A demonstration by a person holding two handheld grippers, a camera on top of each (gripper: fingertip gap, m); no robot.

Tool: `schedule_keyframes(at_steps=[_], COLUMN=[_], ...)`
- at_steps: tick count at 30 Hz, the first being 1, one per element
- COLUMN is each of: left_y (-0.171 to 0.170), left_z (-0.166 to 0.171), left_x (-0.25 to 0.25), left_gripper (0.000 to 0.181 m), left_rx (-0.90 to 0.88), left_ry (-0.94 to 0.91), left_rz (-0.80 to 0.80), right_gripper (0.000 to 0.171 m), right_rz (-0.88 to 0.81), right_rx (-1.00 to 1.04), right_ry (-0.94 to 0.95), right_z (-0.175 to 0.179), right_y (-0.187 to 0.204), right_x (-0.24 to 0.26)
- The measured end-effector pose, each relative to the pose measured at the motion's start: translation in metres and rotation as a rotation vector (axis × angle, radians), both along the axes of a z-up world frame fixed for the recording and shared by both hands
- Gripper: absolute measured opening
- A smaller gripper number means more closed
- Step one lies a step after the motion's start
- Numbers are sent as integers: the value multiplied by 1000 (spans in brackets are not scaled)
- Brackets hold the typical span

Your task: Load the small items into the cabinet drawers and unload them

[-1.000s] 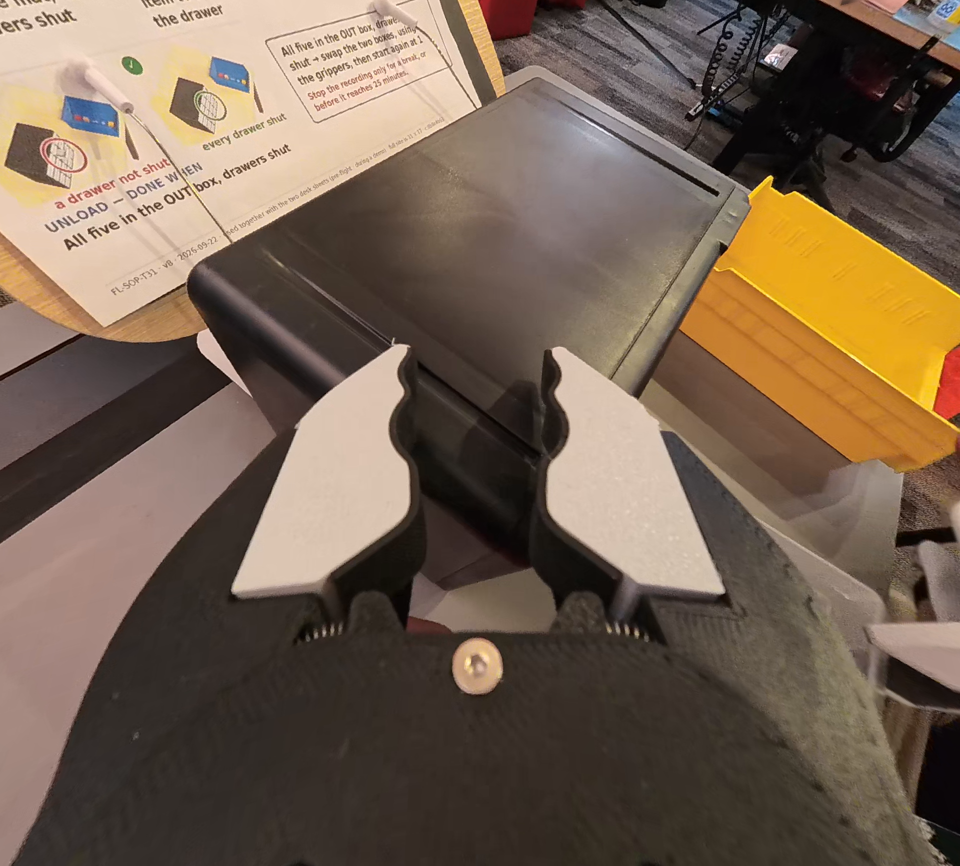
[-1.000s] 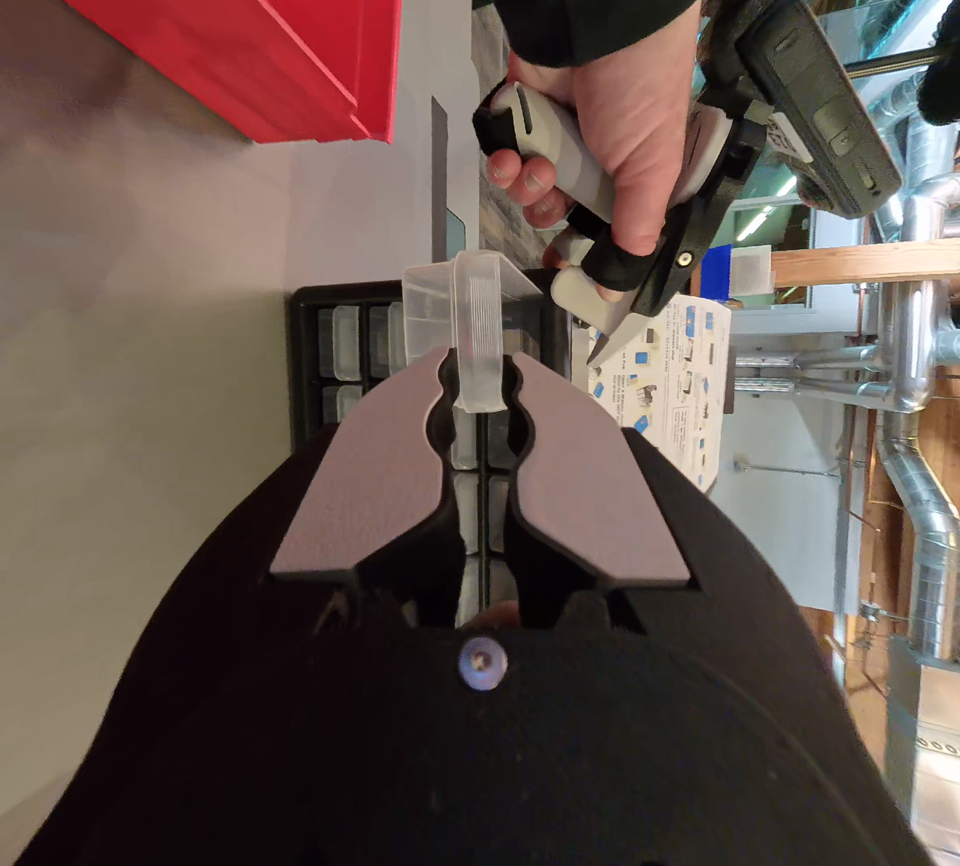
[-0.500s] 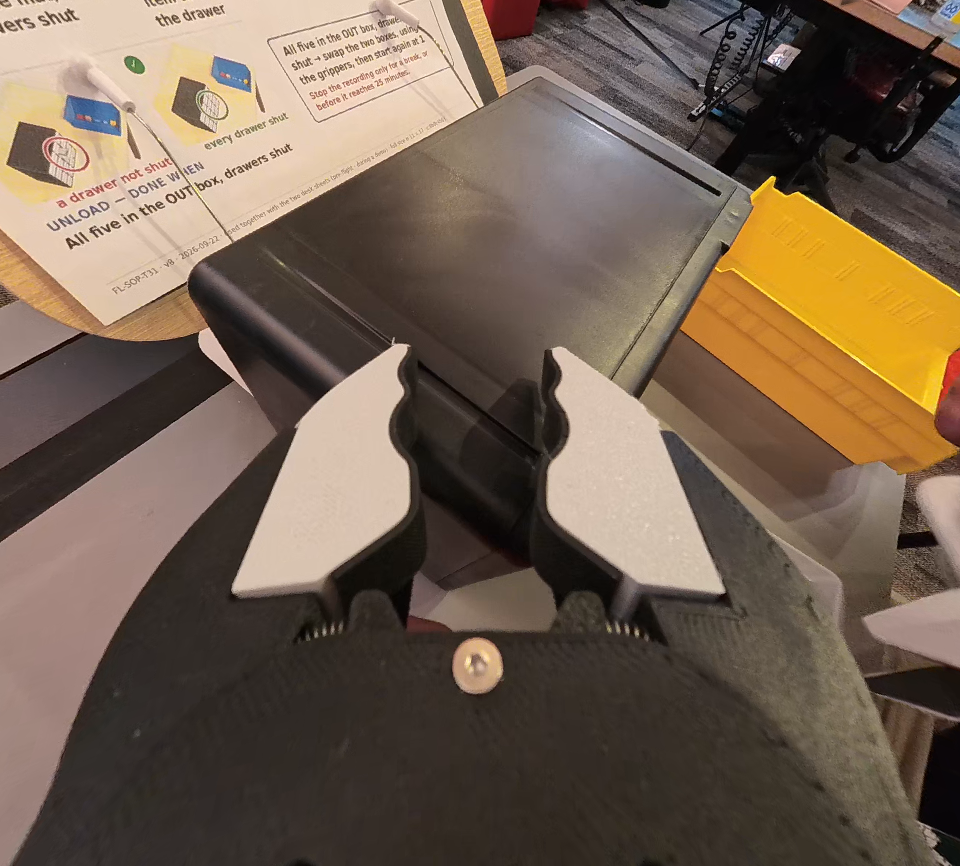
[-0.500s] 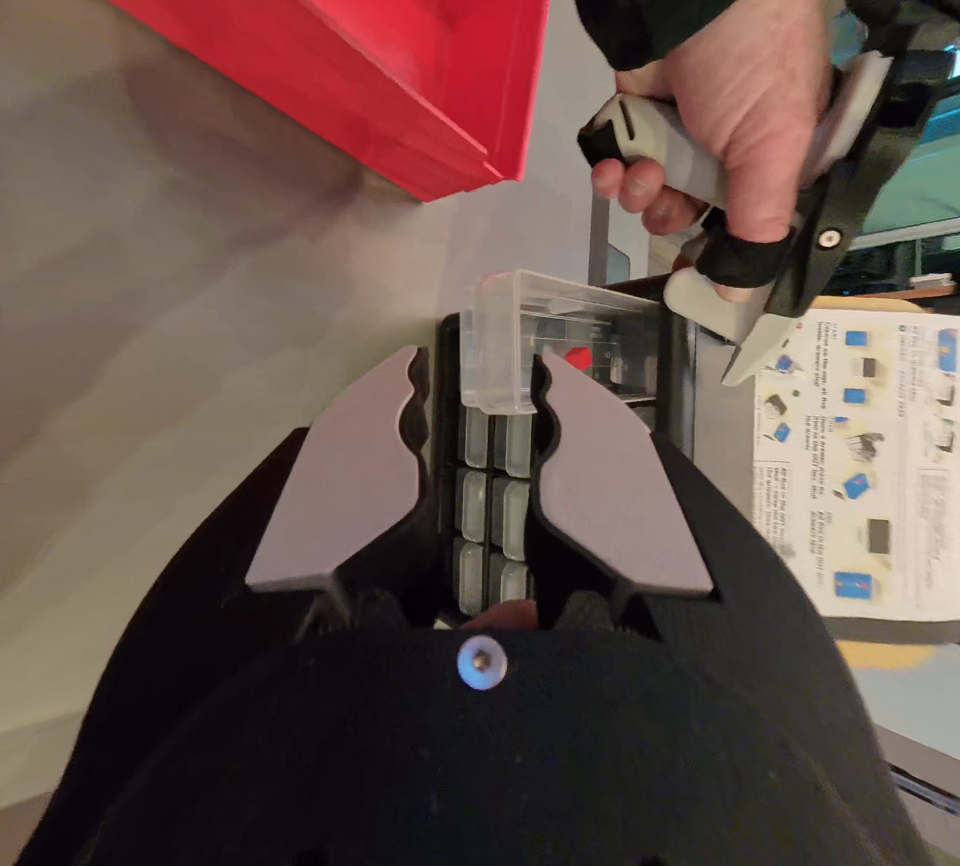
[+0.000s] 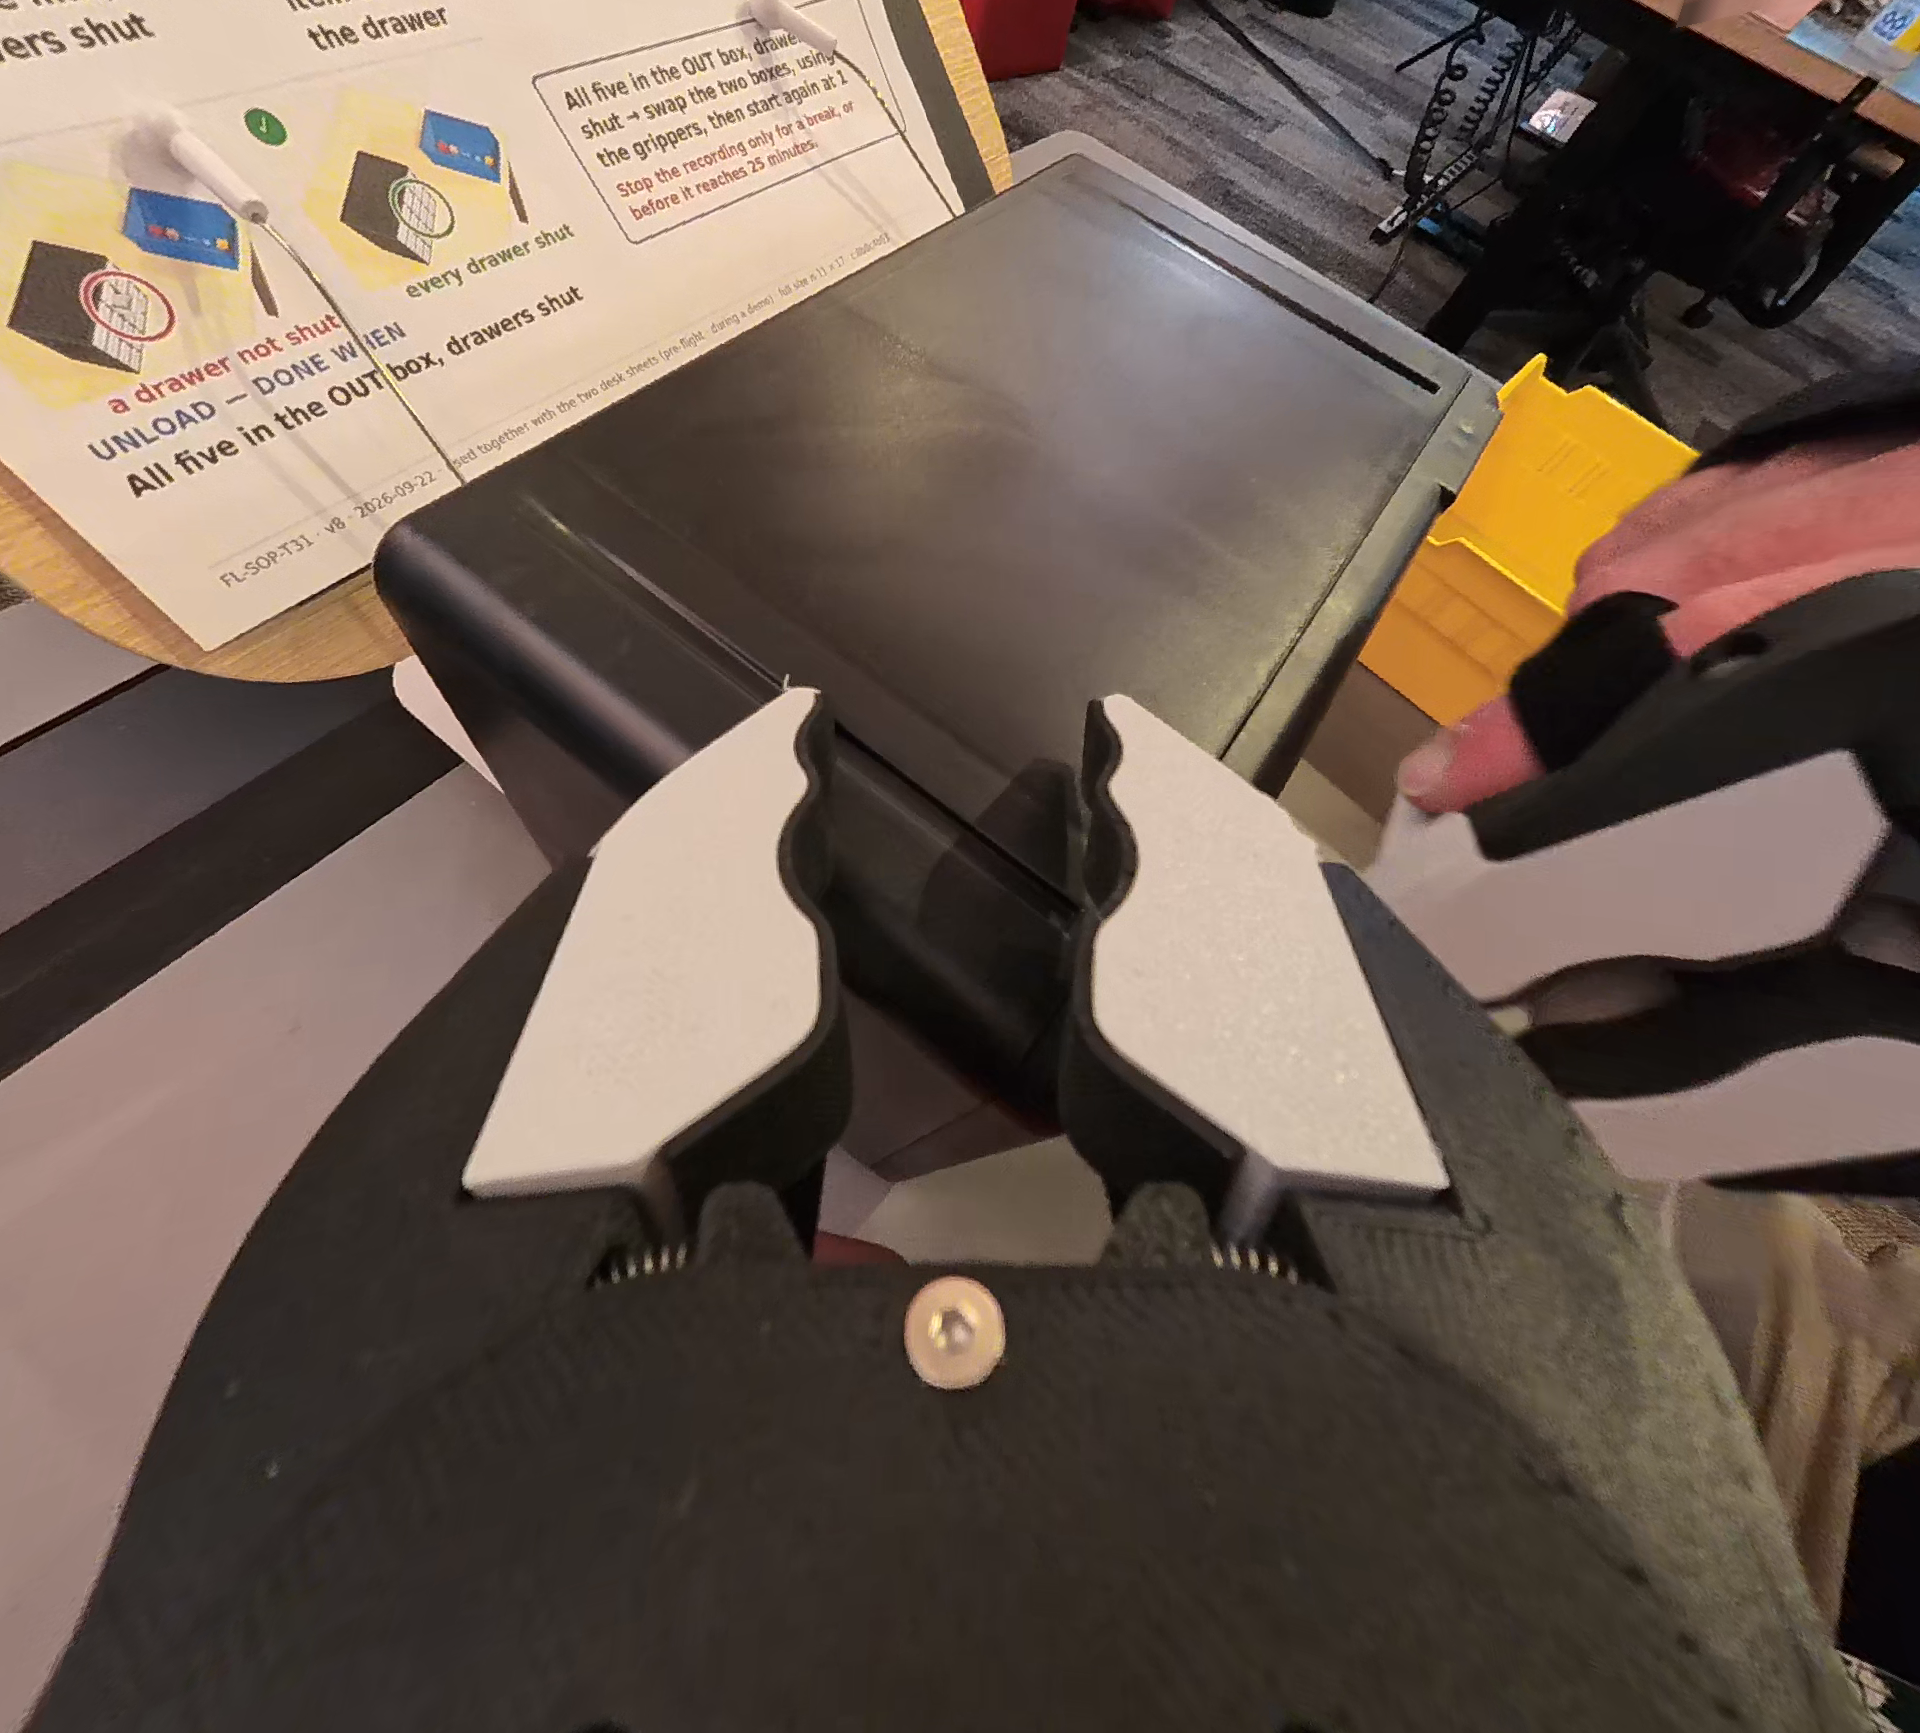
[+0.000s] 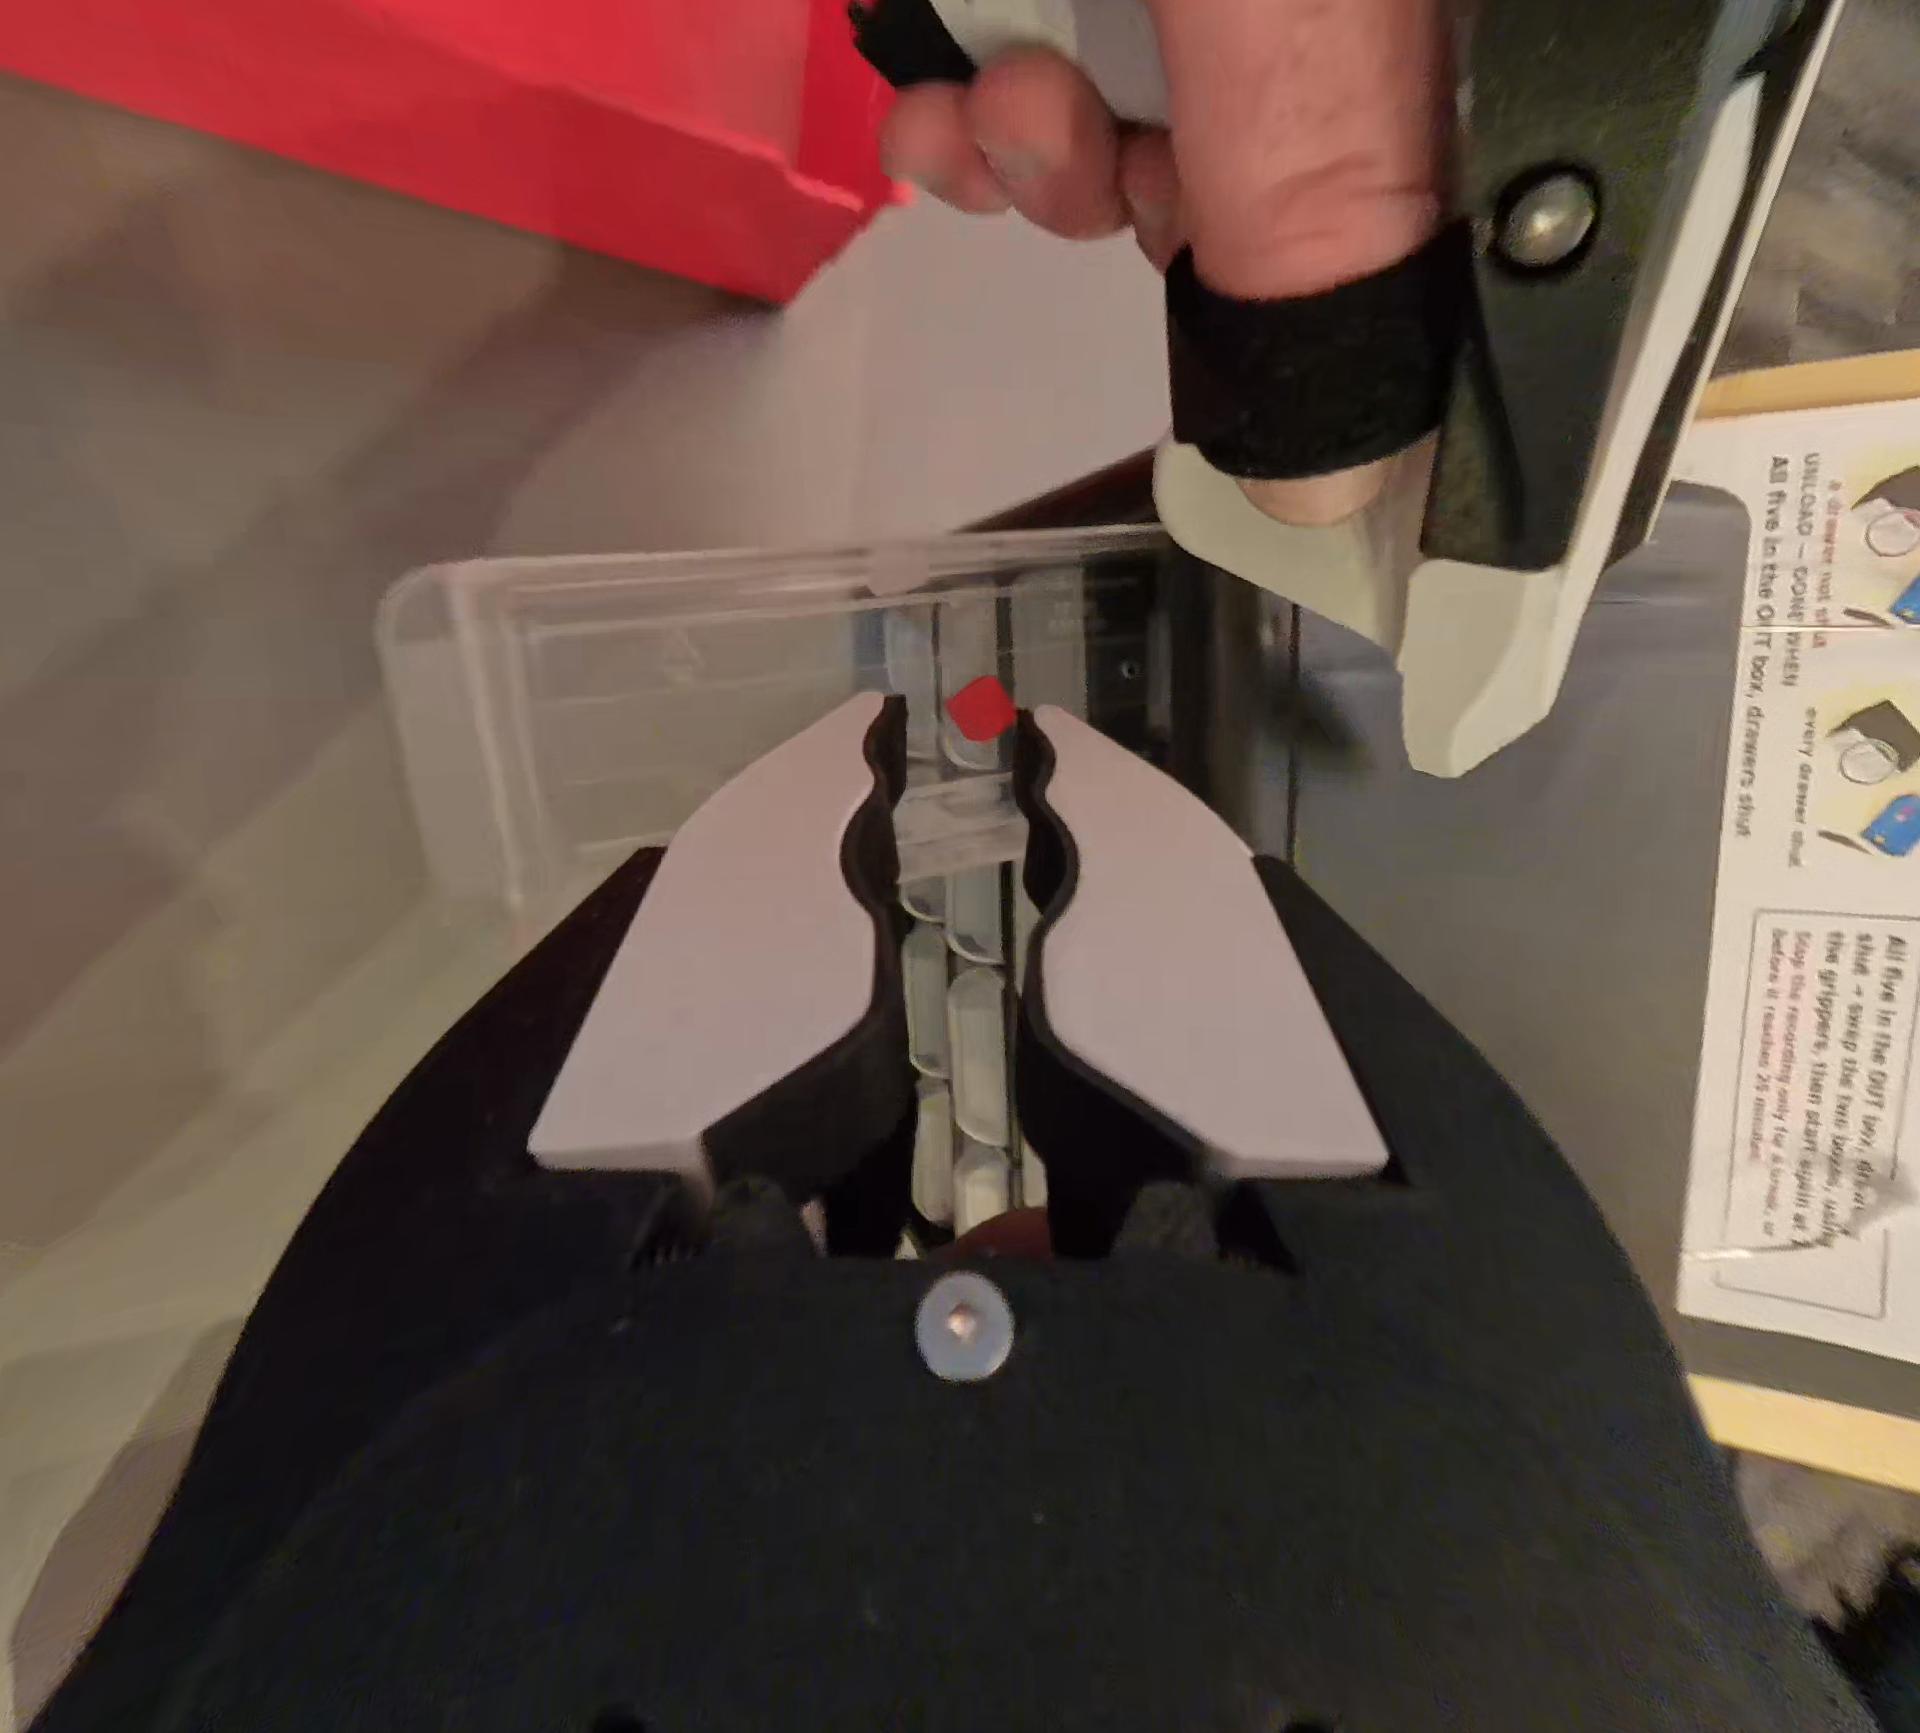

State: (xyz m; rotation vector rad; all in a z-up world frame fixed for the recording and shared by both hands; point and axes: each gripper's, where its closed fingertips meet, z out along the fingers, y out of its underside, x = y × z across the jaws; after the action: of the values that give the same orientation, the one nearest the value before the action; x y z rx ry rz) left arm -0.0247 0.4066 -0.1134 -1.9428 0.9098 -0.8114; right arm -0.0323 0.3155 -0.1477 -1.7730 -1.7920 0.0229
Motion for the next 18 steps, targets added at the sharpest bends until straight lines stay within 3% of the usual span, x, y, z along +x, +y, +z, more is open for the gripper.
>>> schedule_keyframes(at_steps=[1,5,18], left_y=[0,1,1], left_z=[0,2,3], left_x=[0,0,-1], left_gripper=[46,44,44], left_rx=[-3,-31,-50], left_ry=[-5,-44,-87], left_rz=[-3,-13,-23], right_gripper=[20,28,18], right_rz=[-8,-8,3], right_rx=[8,2,-91], right_ry=[-32,-88,-170], right_z=[-3,-13,-20], right_y=[5,11,12], right_x=[2,2,1])
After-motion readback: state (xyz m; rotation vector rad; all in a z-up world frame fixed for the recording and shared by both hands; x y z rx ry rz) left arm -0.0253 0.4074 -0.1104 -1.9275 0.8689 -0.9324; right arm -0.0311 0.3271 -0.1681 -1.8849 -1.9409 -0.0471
